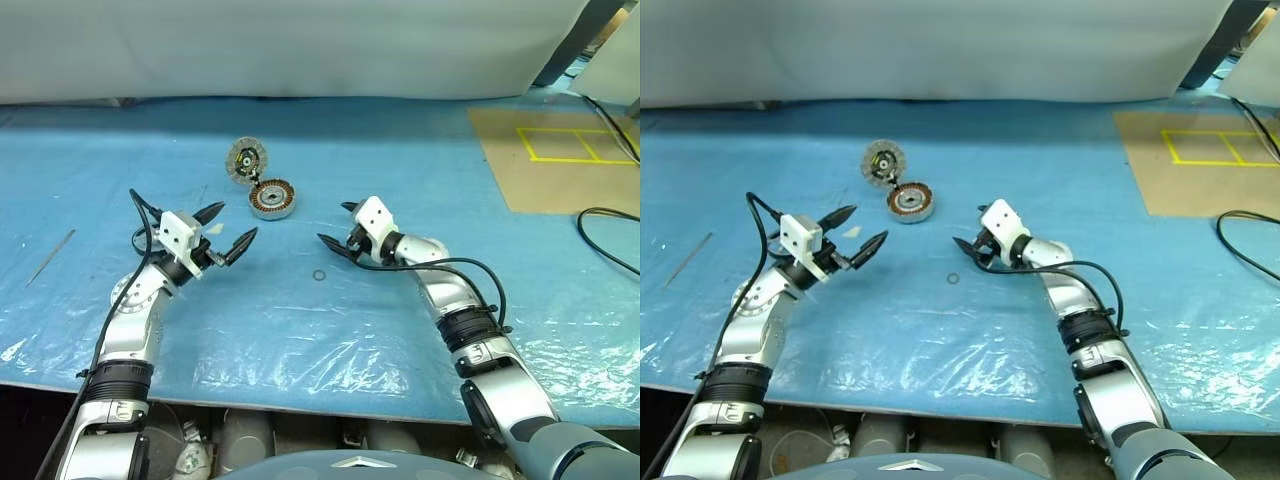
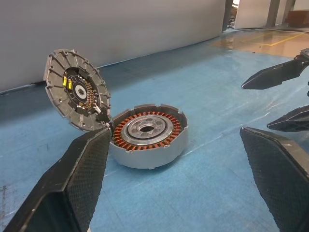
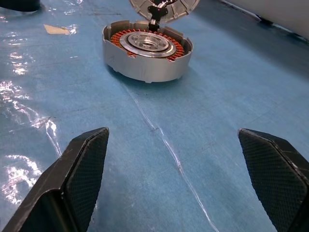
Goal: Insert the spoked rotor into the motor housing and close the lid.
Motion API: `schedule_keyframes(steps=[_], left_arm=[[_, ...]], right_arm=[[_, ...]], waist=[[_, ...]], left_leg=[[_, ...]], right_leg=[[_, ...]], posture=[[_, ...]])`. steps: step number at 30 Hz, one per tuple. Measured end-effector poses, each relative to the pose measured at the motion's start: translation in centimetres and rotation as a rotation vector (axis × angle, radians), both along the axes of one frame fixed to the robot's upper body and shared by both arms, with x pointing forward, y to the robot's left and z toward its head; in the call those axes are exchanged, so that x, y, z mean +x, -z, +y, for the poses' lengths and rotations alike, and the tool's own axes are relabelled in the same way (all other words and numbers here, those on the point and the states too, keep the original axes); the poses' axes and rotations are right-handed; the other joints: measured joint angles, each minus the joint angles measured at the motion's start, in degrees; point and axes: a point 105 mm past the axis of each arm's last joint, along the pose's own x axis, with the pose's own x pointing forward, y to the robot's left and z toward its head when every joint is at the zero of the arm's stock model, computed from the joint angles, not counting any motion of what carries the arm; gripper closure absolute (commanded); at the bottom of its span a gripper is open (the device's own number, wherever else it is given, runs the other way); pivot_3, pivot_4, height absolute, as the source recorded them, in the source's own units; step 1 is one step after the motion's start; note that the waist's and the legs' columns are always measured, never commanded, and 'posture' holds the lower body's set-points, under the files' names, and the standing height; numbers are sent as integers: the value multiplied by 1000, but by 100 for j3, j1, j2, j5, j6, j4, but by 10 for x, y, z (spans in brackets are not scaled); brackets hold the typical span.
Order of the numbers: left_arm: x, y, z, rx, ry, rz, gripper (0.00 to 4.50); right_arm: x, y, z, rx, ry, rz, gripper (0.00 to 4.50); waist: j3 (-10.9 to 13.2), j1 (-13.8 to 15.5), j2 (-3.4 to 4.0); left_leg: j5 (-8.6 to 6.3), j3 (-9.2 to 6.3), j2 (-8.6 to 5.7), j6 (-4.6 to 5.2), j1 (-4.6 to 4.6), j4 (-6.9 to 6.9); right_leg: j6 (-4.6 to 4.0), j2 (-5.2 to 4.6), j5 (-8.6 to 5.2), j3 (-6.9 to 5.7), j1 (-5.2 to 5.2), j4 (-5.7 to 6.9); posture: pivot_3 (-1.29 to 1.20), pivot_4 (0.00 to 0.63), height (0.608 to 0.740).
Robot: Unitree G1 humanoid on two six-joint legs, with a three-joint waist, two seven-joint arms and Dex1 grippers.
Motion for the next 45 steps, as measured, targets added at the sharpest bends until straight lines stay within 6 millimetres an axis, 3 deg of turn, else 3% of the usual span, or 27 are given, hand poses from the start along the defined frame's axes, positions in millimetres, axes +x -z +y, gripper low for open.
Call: schedule_keyframes(steps=[34, 45], left_arm=[[-5, 9, 1, 24, -4, 1, 0], [-28, 16, 0, 32, -63, -1, 0]], right_arm=[[-1, -5, -1, -15, -28, -5, 15], [29, -46, 45, -74, -165, -4, 15]], waist=[[0, -11, 0], [2, -152, 4]], left_leg=[[0, 0, 1, 0, 1, 0], [-1, 4, 6, 2, -3, 4]], right_leg=[[1, 1, 0, 0, 0, 1], [-33, 1, -18, -1, -5, 9]], posture=[[0, 150, 740], [0, 150, 740]])
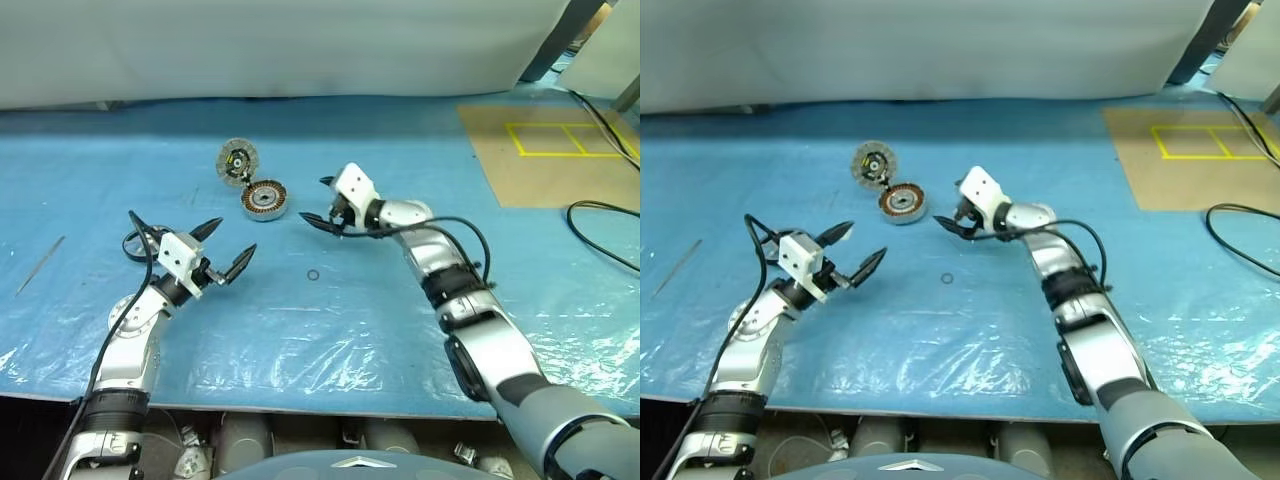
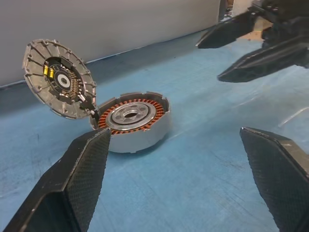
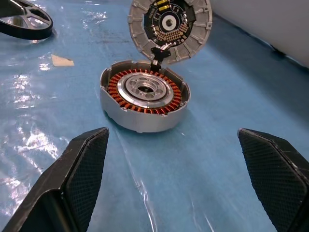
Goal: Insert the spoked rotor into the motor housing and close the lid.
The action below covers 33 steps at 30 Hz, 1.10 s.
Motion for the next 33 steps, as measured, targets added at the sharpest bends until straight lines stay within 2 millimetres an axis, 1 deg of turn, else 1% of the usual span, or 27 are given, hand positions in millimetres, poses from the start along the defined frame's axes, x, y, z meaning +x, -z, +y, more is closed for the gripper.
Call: schedule_keyframes(steps=[3, 6, 11, 14, 17, 21, 27, 33], left_arm=[[-7, 4, 1, -9, -30, 9, 0], [-14, 10, 4, -14, -69, 22, 0], [-21, 12, 6, -25, -115, 22, 0], [-26, 14, 5, -35, -140, 21, 0], [-30, 19, 7, -37, -162, 36, 0], [-35, 19, 10, -37, -189, 32, 0], [-39, 20, 12, -34, -207, 34, 0], [-39, 20, 13, -30, -206, 35, 0]], right_arm=[[5, -7, 15, -58, -48, 30, 15], [6, -11, 33, -123, -103, 40, 15], [3, -11, 57, -218, -154, 42, 15], [1, -4, 68, -285, -151, 35, 15], [3, 11, 70, -371, -107, 32, 15], [1, 26, 69, -424, -73, 65, 15], [-6, 30, 78, -434, -101, 132, 15], [-21, 32, 80, -448, -201, 264, 15]], waist=[[2, 0, 3], [4, 5, 6], [6, 13, 9], [6, 15, 10], [7, 18, 12], [15, 19, 25], [16, 8, 32], [18, 15, 35]], left_leg=[[0, 15, 6, 1, -2, -1], [-2, 30, 10, 4, -6, -2], [-14, 34, 15, 22, -12, -1], [-15, 34, 15, 24, -13, -1], [-15, 34, 16, 24, -12, -1], [-15, 35, 17, 24, -12, 3], [-16, 35, 19, 24, 9, 1], [-16, 35, 19, 25, 13, 1]], right_leg=[[-9, 3, -5, -4, -6, 5], [-15, 3, -9, -7, -12, 6], [-20, 2, -12, -13, -18, 8], [-20, 1, -12, -13, -18, 8], [-21, 2, -12, -14, -19, 9], [-21, 1, -12, -12, -19, 10], [-22, 2, -13, -6, -8, 13], [-23, 1, -13, -1, -6, 13]], posture=[[0, 150, 740], [0, 150, 740], [0, 150, 740], [0, 150, 740], [0, 150, 740], [0, 150, 740], [0, 150, 740], [0, 150, 740]])
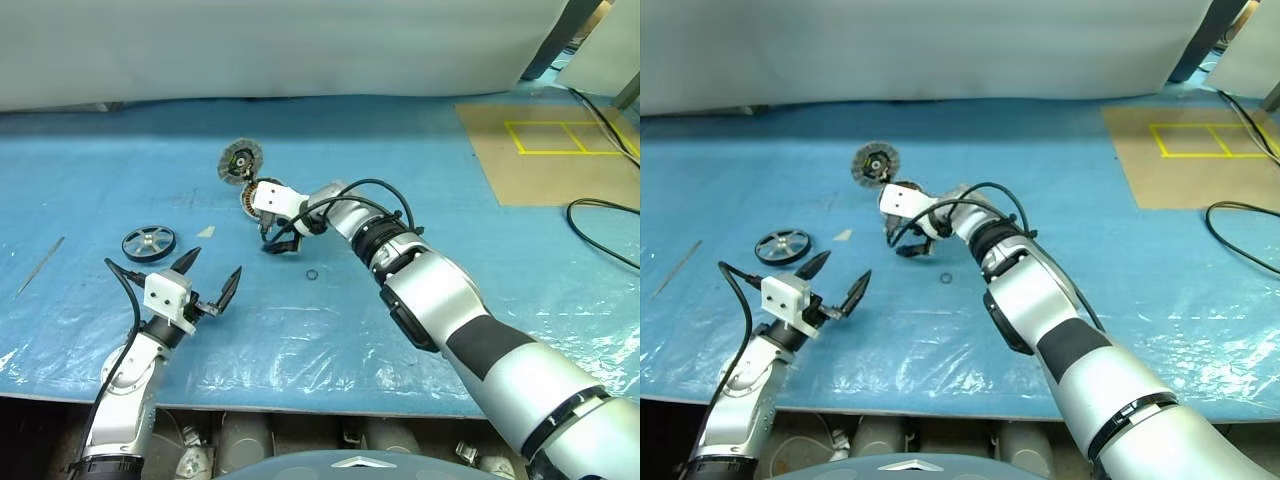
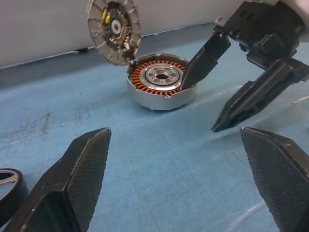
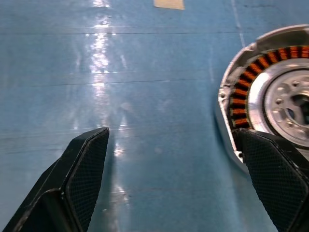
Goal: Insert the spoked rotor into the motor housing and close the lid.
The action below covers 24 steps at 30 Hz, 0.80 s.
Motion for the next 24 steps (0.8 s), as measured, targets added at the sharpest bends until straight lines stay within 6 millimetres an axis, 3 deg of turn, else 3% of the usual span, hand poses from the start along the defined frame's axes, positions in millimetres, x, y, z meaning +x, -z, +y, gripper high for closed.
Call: schedule_keyframes(steps=[5, 13, 19, 24], left_arm=[[7, -4, -1, 3, 15, -14, 0], [11, -2, -2, 4, 27, -7, 0], [11, -2, -2, 7, 32, -10, 0], [11, -2, -2, 7, 32, -10, 0]], right_arm=[[-12, -1, -3, -20, -69, 121, 15], [-11, -27, 4, 98, -98, 136, 15], [0, -42, 10, 141, -76, -9, 15], [7, -37, 11, 97, -49, -112, 15]], waist=[[1, 0, 2], [2, -4, 2], [2, 0, 3], [2, -1, 3]], left_leg=[[0, -2, 0, 1, -3, -1], [0, -2, 1, 2, -5, -4], [1, -2, 1, 1, -5, -2], [1, 0, 1, 0, -5, -3]], right_leg=[[0, 0, 0, 0, -2, 0], [-4, 1, -2, -2, -7, 1], [-4, 0, -2, -2, -7, 3], [-4, 1, -2, -2, -7, 3]], posture=[[0, 150, 740], [0, 150, 740], [0, 150, 740], [0, 150, 740]])
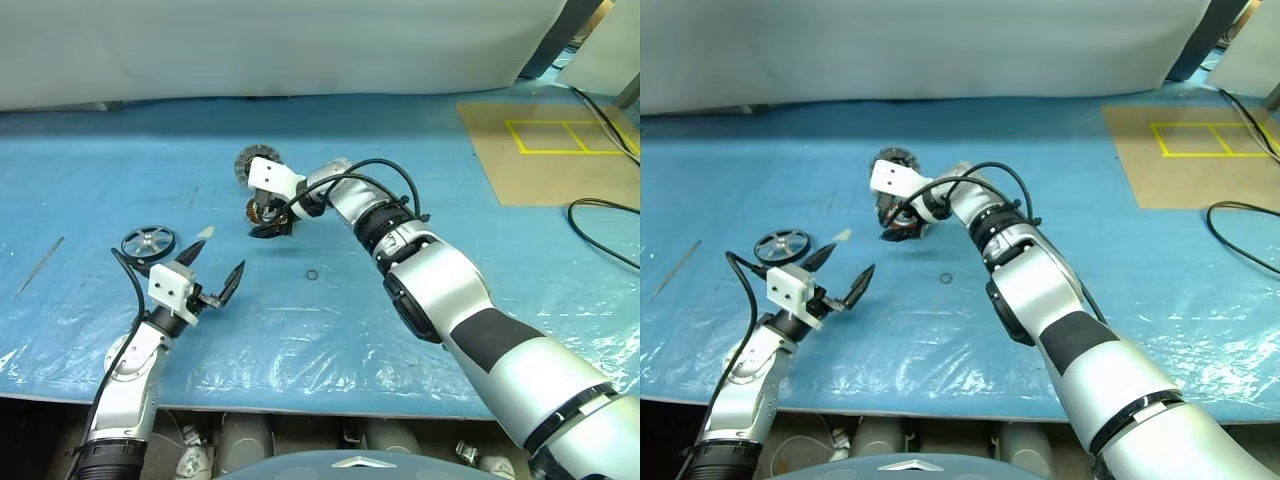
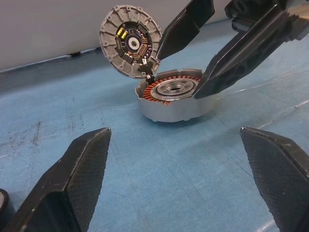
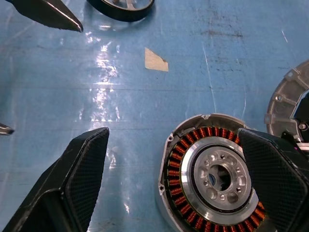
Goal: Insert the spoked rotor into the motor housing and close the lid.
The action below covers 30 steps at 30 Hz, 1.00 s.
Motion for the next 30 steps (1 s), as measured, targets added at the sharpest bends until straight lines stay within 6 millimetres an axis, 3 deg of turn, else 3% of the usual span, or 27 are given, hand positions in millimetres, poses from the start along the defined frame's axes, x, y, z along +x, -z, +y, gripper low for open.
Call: schedule_keyframes(steps=[8, 15, 18, 24, 30], left_arm=[[-1, 1, 0, 3, -2, 4, 0], [-2, 1, 0, 5, -3, 5, 0], [-2, 0, 0, 6, -2, 2, 0], [-2, 0, 0, 5, -7, -1, 0], [-3, -2, -1, 7, -4, -1, 0]], right_arm=[[3, 34, -9, -78, 85, -20, 15], [9, 38, -12, -114, 115, -100, 15], [8, 39, -12, -118, 111, -89, 627], [6, 37, -13, -124, 89, -71, 2604], [4, 36, -14, -126, 66, -56, 2712]], waist=[[0, 1, 0], [-1, 21, 2], [-1, 20, 2], [-4, 16, 5], [-7, 9, 7]], left_leg=[[0, 0, 0, -1, -1, 1], [3, 5, -3, -6, 6, 7], [1, 5, -2, -3, 14, 8], [0, 5, -3, -1, 17, 7], [0, 3, -2, 0, 21, 7]], right_leg=[[0, 0, 0, 0, 0, 0], [0, -5, 0, 0, 9, 1], [0, -4, 0, 1, 15, 2], [0, -4, 0, 3, 18, 1], [0, -4, 0, 3, 19, 4]], posture=[[0, 150, 740], [0, 150, 740], [0, 150, 740], [0, 150, 740], [0, 150, 740]])
